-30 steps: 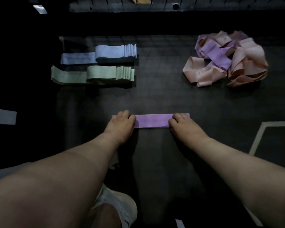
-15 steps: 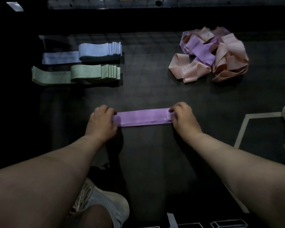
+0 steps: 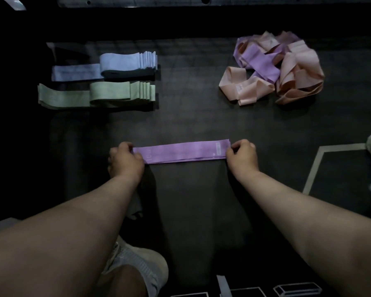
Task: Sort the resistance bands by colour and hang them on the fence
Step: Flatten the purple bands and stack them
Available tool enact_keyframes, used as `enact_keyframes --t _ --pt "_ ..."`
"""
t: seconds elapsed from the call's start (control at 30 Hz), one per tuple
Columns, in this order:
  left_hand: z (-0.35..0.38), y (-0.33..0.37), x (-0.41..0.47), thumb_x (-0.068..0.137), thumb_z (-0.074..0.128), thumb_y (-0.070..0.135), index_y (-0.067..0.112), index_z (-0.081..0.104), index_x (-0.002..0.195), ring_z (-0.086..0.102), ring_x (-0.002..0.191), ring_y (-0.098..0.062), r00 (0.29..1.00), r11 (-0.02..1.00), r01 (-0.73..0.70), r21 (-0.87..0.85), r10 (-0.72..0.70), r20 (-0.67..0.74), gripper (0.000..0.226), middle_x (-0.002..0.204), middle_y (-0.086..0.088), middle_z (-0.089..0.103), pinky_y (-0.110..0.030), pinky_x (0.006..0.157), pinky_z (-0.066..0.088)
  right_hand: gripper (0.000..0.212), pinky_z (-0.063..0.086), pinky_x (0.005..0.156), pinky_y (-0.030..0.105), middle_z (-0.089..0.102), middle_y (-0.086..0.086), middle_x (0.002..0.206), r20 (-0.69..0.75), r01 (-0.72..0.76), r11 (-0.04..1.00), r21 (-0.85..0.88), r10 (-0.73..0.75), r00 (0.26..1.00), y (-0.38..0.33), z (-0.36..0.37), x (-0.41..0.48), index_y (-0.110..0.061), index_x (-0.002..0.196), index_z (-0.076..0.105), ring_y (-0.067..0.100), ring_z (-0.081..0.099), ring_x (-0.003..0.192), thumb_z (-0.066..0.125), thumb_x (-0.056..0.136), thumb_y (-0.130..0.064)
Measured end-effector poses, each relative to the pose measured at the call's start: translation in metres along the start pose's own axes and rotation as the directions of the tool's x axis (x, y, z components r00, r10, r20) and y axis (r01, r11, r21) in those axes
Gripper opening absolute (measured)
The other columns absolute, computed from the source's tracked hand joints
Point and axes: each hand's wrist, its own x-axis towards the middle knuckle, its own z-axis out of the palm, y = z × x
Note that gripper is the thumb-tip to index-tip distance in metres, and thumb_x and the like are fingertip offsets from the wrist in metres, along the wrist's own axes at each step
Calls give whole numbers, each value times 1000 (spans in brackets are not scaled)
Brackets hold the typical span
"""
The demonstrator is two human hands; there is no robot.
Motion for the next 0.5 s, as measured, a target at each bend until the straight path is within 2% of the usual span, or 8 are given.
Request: enact_keyframes --t 0.07,0.1,0.13,0.2,0.27,0.3,0.4,0.5 --pt "-2 0 -1 92 58 21 19 60 125 47 124 -39 1000 999 -28 21 28 -5 32 134 -17 45 -40 106 37 38 38 103 37 45 15 131 -7 63 997 -39 -63 998 -1 -3 -3 -8 121 55 33 49 120 65 87 -22" --pt "-3 1 -2 91 60 21 20 59 127 43 127 -37 997 995 -83 63 83 -4 37 137 -15 43 -39 107 34 51 34 107 38 42 14 138 13 158 981 -113 -158 987 -2 -6 -4 -8 129 51 32 43 126 68 84 -25" --pt "-5 2 -2 88 63 24 22 57 131 40 130 -35 984 973 -180 143 180 14 43 139 -13 41 -39 108 32 63 29 111 39 37 12 144 70 291 934 -207 -282 957 -3 -8 -4 -9 138 46 31 37 134 70 81 -27" --pt "-8 3 0 81 71 36 26 51 137 37 133 -30 904 841 -427 333 404 140 60 144 -8 39 -39 109 31 79 20 116 39 30 8 154 264 551 750 -365 -484 834 -4 -14 2 -13 148 37 28 26 144 71 78 -28" --pt "-9 3 3 76 74 41 29 48 139 37 132 -27 811 689 -585 429 514 280 69 145 -5 39 -38 107 31 77 19 115 36 31 7 155 427 684 596 -420 -535 729 -6 -18 8 -17 150 37 27 25 144 69 80 -23" --pt "-8 3 4 77 73 40 30 47 140 38 132 -27 793 652 -609 451 518 321 69 144 -3 39 -38 106 31 71 20 113 35 33 6 153 463 706 561 -433 -534 708 -6 -18 10 -18 149 39 27 27 142 67 83 -21" --pt "-6 1 5 86 66 30 26 50 139 41 130 -28 798 648 -602 466 504 330 56 142 -4 42 -38 103 33 51 23 108 33 39 6 147 477 721 527 -450 -541 693 -6 -19 14 -19 141 47 27 36 135 56 91 -14" --pt "-6 3 6 89 62 27 26 51 138 43 128 -28 805 649 -592 477 502 317 49 140 -5 44 -38 102 35 49 24 106 33 41 6 144 480 731 533 -426 -552 682 -3 -21 16 -18 138 49 27 38 132 57 90 -12"
